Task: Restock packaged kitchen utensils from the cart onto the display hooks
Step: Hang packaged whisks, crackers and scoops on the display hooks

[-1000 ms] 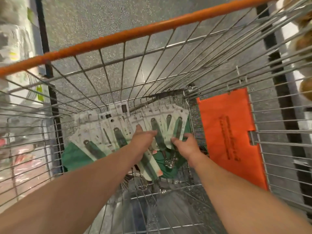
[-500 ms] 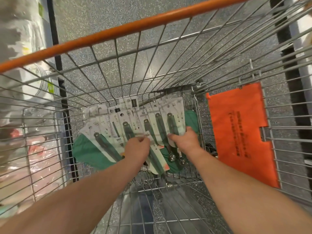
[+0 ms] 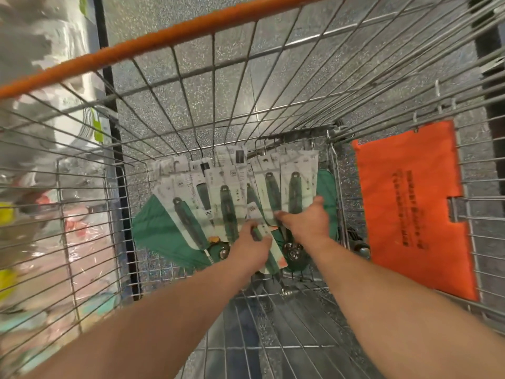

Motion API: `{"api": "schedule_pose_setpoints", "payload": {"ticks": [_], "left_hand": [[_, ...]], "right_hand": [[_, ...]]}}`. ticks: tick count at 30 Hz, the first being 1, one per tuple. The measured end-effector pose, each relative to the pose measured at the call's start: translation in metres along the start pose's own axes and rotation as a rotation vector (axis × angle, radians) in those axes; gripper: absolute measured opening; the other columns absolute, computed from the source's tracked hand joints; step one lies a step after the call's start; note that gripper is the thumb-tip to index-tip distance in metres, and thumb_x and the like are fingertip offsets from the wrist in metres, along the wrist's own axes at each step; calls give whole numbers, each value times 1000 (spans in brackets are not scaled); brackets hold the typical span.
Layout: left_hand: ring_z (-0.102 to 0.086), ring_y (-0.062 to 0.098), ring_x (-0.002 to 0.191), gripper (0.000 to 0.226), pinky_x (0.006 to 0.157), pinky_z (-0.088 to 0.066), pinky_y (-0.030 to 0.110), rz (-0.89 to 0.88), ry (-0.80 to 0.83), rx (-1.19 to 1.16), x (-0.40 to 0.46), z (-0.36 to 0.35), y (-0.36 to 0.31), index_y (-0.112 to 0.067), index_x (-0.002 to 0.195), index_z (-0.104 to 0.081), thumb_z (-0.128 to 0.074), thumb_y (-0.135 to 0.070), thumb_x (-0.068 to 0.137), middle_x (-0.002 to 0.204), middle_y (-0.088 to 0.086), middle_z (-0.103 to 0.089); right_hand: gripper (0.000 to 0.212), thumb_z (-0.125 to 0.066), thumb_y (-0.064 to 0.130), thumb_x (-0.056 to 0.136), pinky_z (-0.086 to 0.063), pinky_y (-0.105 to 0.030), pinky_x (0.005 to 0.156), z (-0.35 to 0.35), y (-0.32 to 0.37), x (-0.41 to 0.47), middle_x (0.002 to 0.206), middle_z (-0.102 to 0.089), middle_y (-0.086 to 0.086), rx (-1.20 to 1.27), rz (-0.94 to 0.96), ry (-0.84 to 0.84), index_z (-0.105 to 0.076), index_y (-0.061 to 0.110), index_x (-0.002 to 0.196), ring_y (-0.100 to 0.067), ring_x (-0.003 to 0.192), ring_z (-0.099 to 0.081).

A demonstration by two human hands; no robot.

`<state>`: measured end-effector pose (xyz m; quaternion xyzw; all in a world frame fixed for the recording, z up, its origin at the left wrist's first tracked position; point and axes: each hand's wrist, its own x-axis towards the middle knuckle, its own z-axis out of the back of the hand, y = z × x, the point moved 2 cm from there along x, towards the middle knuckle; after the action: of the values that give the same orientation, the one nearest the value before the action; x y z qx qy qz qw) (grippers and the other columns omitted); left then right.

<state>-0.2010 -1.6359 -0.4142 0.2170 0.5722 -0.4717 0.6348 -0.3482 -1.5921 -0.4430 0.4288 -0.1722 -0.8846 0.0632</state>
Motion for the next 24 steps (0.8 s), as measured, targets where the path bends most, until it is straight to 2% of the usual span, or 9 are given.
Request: {"api": "schedule_pose_setpoints", "payload": {"ticks": [5,8,11,15,16,18,20,22,24], "left_hand": [[-59,9,72,58,49,-41,17,-41,-155,-158,-1,-5,2,-36,134,-37,-75,-20,93,123,-1,-53],[-54,8,74,68,53,-39,18,-28,-222,-238,-3,-14,4,-37,138,-35,-78,-14,90,126,2,-48],[-59,22,90,80,57,-40,22,1,-277,-373,-7,-22,3,-38,147,-30,-79,-12,89,140,10,-52],[-60,26,108,100,81,-53,33,-29,-298,-445,-10,-21,-1,-43,157,-18,-81,-9,87,151,14,-49],[-62,28,113,106,87,-56,38,-39,-283,-456,-12,-18,-4,-44,158,-15,-82,-7,85,149,14,-52],[-67,23,103,110,78,-56,35,-38,-271,-540,-17,-8,-13,-41,160,-18,-83,2,82,124,12,-65],[-67,19,90,101,75,-56,37,6,-232,-674,-10,2,-16,-29,159,-31,-83,5,79,103,7,-68],[-70,27,99,80,92,-58,51,67,-133,-775,-12,11,-21,-14,149,-48,-86,-7,79,115,13,-71],[-69,25,87,50,82,-60,42,70,-70,-760,-22,19,-28,-2,131,-61,-81,-16,88,109,14,-74]], "right_hand": [[76,-91,36,76,-54,-33,82,8,-1,1,93,-57,3,32,11,48,-42,12,128,-24,92,-59],[67,-89,28,79,-50,-30,82,14,-4,0,95,-59,5,104,12,72,-44,15,126,-19,92,-56],[72,-88,19,80,-44,-28,85,20,-12,-1,103,-58,4,209,2,81,-46,10,137,-18,98,-55],[54,-93,18,72,-52,-32,82,29,-19,-4,95,-68,6,248,-21,73,-57,18,112,-22,98,-69],[53,-95,20,70,-54,-33,82,34,-20,-5,96,-70,3,264,-20,77,-59,20,109,-19,93,-69],[46,-95,19,70,-54,-30,76,46,-19,-12,93,-69,5,275,-1,98,-60,26,99,-9,83,-66],[48,-94,16,71,-51,-26,73,59,-21,-18,94,-68,6,289,-4,103,-61,23,105,-7,82,-64],[62,-96,19,69,-56,-32,83,73,-18,-31,104,-72,2,306,-31,121,-62,18,120,-16,93,-69],[85,-101,37,55,-57,-43,96,84,-11,-45,115,-74,0,327,1,115,-62,19,128,-22,104,-70]]}}
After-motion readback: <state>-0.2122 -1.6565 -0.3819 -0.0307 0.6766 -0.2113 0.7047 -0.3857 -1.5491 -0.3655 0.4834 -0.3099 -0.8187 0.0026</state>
